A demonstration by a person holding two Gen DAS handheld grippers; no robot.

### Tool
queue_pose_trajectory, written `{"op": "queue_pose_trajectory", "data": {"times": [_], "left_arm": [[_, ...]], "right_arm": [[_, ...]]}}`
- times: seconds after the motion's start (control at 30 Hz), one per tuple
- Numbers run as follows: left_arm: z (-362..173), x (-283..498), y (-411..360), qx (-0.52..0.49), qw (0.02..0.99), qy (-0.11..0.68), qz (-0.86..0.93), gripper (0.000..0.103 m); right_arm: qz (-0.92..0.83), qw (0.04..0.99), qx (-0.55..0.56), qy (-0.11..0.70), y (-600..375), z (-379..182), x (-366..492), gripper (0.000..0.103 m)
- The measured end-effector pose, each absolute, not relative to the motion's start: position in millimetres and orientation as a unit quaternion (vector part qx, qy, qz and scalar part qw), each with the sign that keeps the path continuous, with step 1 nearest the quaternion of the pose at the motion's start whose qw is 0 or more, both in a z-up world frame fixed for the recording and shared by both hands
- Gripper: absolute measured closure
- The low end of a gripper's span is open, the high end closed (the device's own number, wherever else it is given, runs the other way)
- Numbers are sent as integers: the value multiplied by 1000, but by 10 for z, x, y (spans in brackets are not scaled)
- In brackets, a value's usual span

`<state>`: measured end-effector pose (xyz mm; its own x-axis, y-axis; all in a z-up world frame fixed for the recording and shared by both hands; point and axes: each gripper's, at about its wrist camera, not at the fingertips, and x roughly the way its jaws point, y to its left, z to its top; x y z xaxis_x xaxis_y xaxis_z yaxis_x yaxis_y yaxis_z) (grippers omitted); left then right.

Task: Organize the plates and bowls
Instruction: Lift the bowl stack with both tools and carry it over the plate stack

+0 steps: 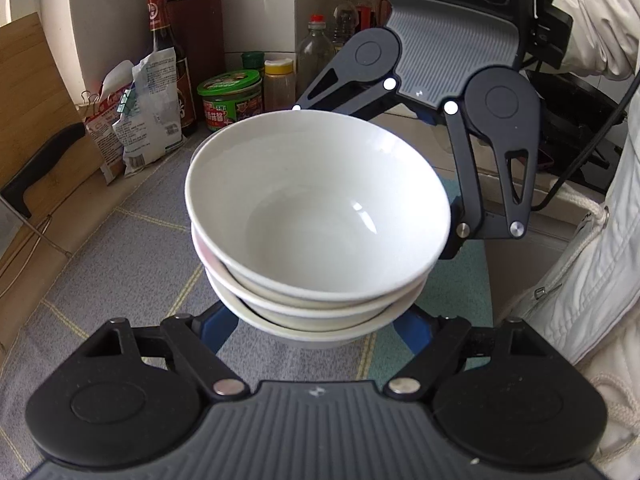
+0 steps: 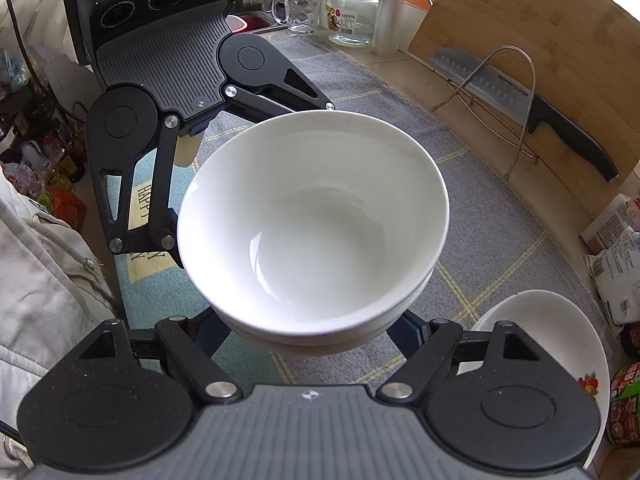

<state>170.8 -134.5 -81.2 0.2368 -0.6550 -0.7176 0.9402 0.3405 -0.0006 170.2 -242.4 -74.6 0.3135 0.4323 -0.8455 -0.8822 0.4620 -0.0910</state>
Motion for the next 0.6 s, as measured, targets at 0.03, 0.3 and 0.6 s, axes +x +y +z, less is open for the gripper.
{"op": "queue_pose_trajectory", "data": {"times": [0.03, 0.3, 0.6], "left_arm": [[-800, 1727, -1414, 226, 754, 316, -530, 19], [-742, 1938, -1891, 240, 750, 299, -539, 19], [-789, 2196, -2285, 254, 743, 288, -548, 19]], "right_arm": [[431, 760, -286, 393, -2490, -722, 1712, 17], [412, 776, -286, 383, -3006, -560, 1808, 17], [392, 787, -279, 387, -3444, -534, 2017, 17]]}}
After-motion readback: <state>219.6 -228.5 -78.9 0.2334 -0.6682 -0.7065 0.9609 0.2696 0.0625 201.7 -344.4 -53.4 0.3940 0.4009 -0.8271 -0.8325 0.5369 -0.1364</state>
